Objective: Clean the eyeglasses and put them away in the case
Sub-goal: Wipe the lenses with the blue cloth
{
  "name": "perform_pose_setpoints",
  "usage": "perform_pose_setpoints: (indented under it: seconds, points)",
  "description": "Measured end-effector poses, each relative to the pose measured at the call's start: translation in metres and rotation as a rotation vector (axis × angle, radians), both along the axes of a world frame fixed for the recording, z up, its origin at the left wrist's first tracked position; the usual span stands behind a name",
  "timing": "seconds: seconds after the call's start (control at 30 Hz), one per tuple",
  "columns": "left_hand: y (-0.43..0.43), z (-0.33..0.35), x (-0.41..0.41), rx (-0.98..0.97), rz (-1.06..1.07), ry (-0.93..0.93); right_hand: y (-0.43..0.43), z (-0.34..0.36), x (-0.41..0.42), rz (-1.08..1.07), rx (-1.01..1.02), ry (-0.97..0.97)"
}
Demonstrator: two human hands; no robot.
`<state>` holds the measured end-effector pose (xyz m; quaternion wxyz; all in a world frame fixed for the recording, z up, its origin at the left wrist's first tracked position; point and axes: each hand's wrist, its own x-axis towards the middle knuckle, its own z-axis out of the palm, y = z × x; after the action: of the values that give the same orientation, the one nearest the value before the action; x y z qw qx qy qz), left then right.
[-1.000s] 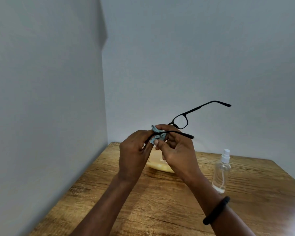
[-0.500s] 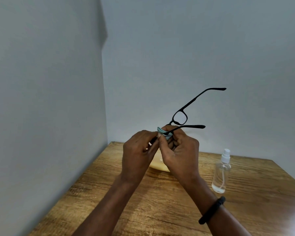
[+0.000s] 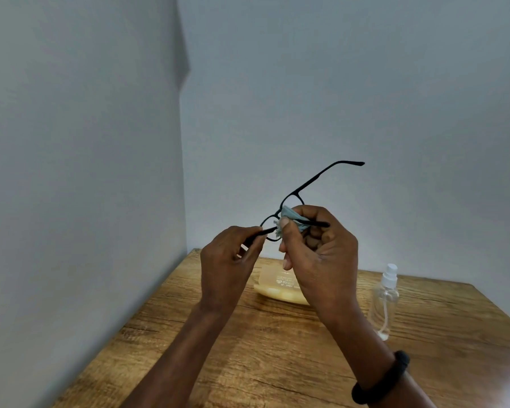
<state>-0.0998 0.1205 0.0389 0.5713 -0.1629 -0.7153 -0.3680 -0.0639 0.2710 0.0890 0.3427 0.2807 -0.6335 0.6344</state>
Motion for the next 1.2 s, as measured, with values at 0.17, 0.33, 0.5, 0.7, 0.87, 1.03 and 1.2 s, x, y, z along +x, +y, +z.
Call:
perform_pose_setpoints:
  seconds: [0.17,0.33,0.5,0.7,0.87,1.03,1.2]
  points:
    - [-0.001,-0.001,-0.002,0.005,0.007,-0.004,0.004,0.006,0.003,0.054,-0.055,-0.021]
    - [-0.002,-0.002,-0.002,0.02,0.009,-0.014,0.008,0.006,0.002,0.095,-0.082,-0.024]
    - [-0.004,-0.001,-0.003,0.06,0.01,-0.033,0.008,0.006,-0.001,0.102,-0.099,-0.019]
    - [-0.006,-0.001,-0.003,0.078,0.013,-0.045,0.011,0.007,-0.002,0.086,-0.108,0.0]
    - [-0.008,-0.002,-0.006,0.106,0.018,-0.053,0.012,0.006,-0.002,0.085,-0.123,-0.005]
    - [-0.009,-0.001,-0.005,0.119,0.033,-0.06,0.014,0.006,-0.003,0.076,-0.133,0.02]
    - [-0.013,-0.001,-0.006,0.226,0.027,-0.085,0.019,0.006,-0.008,0.038,-0.286,0.023]
